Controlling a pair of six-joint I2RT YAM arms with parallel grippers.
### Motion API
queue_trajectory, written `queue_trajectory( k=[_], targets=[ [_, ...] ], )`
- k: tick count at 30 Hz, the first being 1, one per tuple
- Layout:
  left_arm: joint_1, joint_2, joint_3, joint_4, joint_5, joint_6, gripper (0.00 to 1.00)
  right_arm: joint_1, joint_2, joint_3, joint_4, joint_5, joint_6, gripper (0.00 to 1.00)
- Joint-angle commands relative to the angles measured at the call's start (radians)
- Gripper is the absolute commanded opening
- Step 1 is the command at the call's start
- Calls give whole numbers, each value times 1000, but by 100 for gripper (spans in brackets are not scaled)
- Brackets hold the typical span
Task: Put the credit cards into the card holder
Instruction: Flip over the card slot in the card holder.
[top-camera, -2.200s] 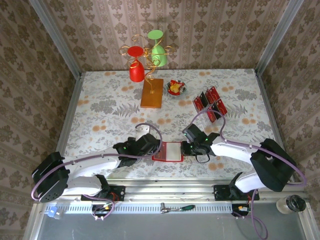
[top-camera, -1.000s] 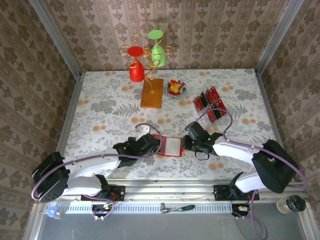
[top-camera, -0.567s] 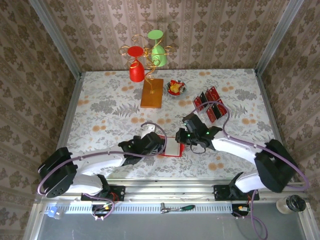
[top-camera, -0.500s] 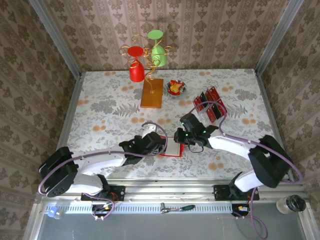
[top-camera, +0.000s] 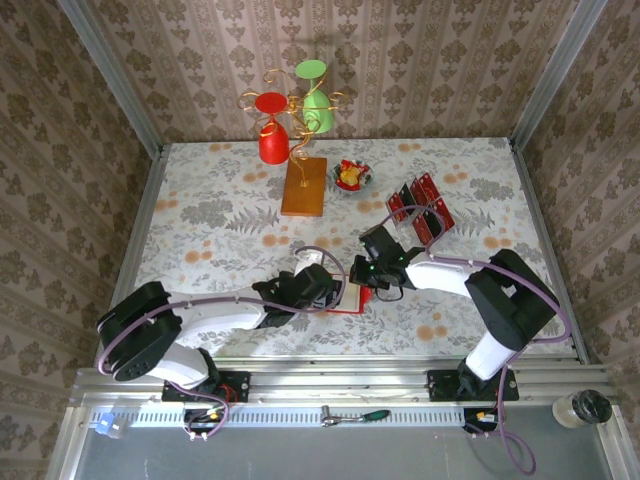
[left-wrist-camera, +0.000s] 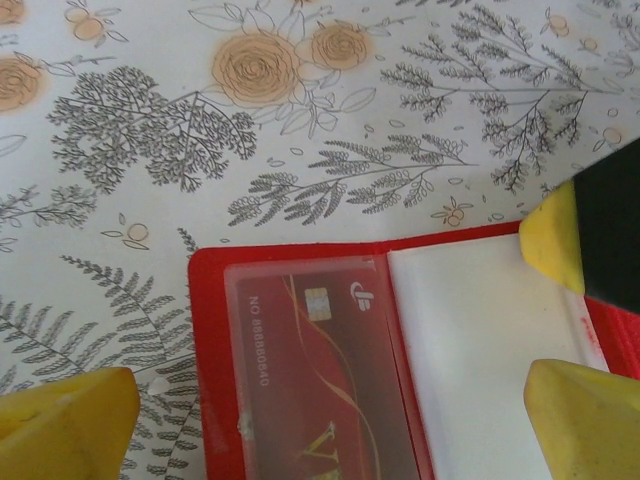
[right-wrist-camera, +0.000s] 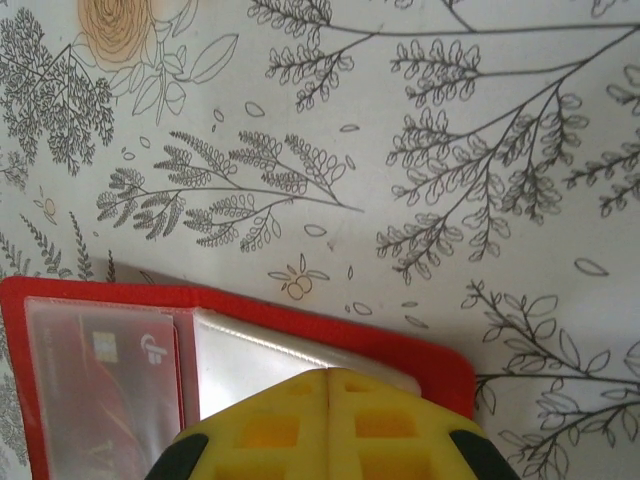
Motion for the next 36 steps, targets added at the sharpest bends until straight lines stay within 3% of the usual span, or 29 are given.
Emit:
queue_trajectory(
  k=[1, 10, 24, 28, 33, 36],
  targets=[
    [-3, 27, 10, 36, 14, 23, 100, -13, 30, 11, 3, -44, -34, 3],
    [3, 75, -17, 76, 41, 29, 100, -12, 91, 20, 32, -143, -59, 1],
    [2, 104, -48, 86, 53, 32, 100, -5, 98, 20, 29, -140, -58, 2],
    [3, 119, -57, 86, 55, 29, 94, -5, 96, 22, 30, -140, -56, 3],
    [1, 118, -78, 99, 53, 17, 88, -9, 78, 35, 15, -146, -63, 14],
    [1, 111, -91, 107, 50, 5, 87, -20, 36, 35, -1, -137, -64, 28]
  ],
)
